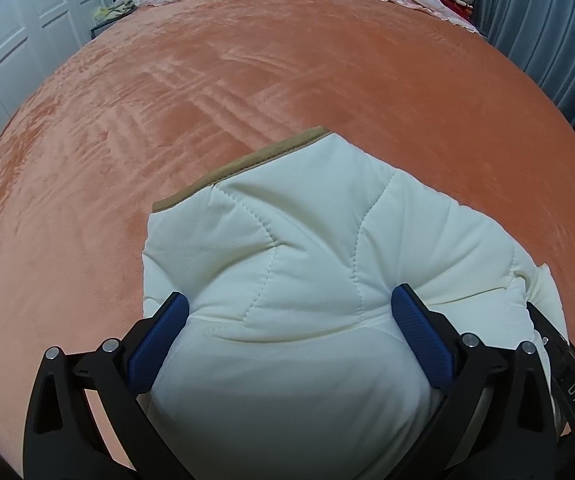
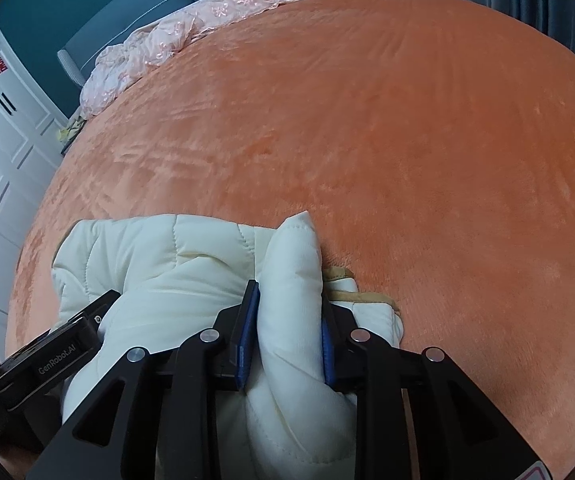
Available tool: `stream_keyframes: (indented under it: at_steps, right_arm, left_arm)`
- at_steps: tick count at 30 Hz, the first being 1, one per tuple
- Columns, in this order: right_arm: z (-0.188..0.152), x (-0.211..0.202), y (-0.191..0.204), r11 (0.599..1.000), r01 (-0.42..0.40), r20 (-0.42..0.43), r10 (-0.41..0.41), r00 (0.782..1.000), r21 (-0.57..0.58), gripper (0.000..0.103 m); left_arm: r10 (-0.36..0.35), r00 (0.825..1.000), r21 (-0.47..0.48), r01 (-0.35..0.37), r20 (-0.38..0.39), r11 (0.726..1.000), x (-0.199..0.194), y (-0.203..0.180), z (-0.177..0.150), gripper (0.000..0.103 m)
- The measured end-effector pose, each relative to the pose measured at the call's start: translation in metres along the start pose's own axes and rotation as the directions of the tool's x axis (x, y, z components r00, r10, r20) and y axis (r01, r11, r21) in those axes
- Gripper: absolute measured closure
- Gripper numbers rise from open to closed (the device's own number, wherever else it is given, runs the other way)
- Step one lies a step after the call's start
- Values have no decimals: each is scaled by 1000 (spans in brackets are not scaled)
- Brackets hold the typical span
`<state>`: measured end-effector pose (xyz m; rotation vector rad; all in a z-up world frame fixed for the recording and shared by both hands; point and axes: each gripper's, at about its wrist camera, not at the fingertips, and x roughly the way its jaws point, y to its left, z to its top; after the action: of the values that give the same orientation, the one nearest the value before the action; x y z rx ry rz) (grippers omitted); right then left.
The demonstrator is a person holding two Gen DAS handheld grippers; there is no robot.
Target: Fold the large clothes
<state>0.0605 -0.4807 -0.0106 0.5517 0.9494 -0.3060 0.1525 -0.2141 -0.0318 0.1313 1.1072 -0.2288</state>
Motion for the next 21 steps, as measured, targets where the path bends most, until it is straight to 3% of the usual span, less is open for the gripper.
stream_keyframes:
  at_steps: [6, 10, 11, 12, 14, 18, 21]
  right_arm:
    - [-1, -1, -2, 1000, -16, 20, 15, 1000, 17, 81]
    - [2, -17, -20, 988, -106, 75, 98, 992, 113, 81]
    - [2, -31, -27, 983, -90, 108, 73, 992, 161, 79]
    - [2, -49, -33, 976, -84, 152, 54, 987, 200, 70]
    - [0, -84, -38, 973, -58, 223, 7, 975, 225, 69]
    - [-7, -127, -26, 991, -57, 181, 35, 983, 120, 71]
    - [-20, -136, -7, 998, -56, 98, 55, 994, 5, 71]
  left_arm:
    - [-3, 1000, -5, 4, 4, 1000, -1, 0, -1, 5]
    - [-37, 999, -25, 37, -1, 999, -9, 5, 1, 5]
    - [-46, 999, -33, 46, -8, 998, -14, 9, 3, 5]
    - [-49, 999, -37, 49, -11, 998, -23, 13, 4, 5]
    - [-47, 999, -33, 47, 10, 998, -47, 20, 1, 6]
    - [-145, 989, -7, 145, 3, 989, -95, 27, -16, 6]
    - [-170, 985, 32, 170, -5, 985, -118, 21, -33, 6]
